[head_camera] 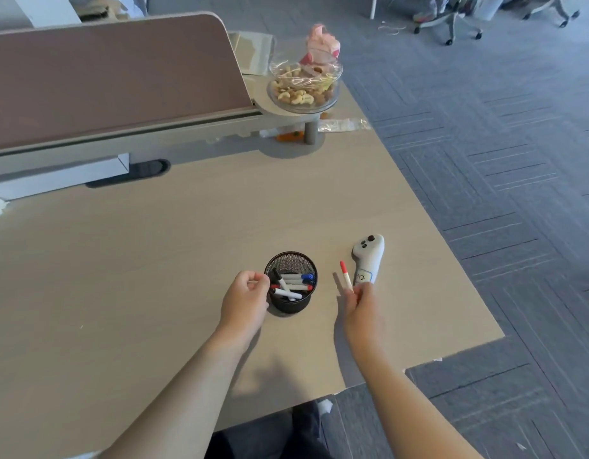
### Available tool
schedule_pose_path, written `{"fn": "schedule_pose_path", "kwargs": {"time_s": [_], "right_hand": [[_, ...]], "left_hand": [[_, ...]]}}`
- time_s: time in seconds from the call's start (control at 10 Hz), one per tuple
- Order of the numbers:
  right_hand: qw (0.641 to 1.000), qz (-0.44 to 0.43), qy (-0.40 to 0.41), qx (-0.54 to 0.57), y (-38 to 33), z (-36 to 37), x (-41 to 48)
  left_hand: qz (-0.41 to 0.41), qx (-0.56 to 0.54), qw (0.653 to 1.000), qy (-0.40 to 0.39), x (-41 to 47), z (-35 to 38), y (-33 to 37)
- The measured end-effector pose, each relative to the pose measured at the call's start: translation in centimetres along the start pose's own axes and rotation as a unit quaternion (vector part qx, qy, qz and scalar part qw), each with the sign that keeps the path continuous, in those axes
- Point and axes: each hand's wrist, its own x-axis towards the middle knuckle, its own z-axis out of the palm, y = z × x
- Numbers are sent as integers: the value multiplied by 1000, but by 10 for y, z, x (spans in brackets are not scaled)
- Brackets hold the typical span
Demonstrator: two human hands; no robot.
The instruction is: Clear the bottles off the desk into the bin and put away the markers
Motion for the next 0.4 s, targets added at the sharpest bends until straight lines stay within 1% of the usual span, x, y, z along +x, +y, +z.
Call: {"fn": "schedule_pose_path", "kwargs": {"time_s": [0.1,0.2,0.3,0.4], "right_hand": [[993,-46,10,108,-41,-9,-9],[987,-92,17,129,-75,-14,-16],[991,-114,-30,64,-89,-10,-18],[992,-82,-80,51,-108,-22,-24]], "left_hand": [[1,-11,1000,2,4,-5,1],[14,-36,999,11,8,-13,7],[15,-53,998,10,7,-27,13],[70,-125,990,15,-4,-57,47]]}}
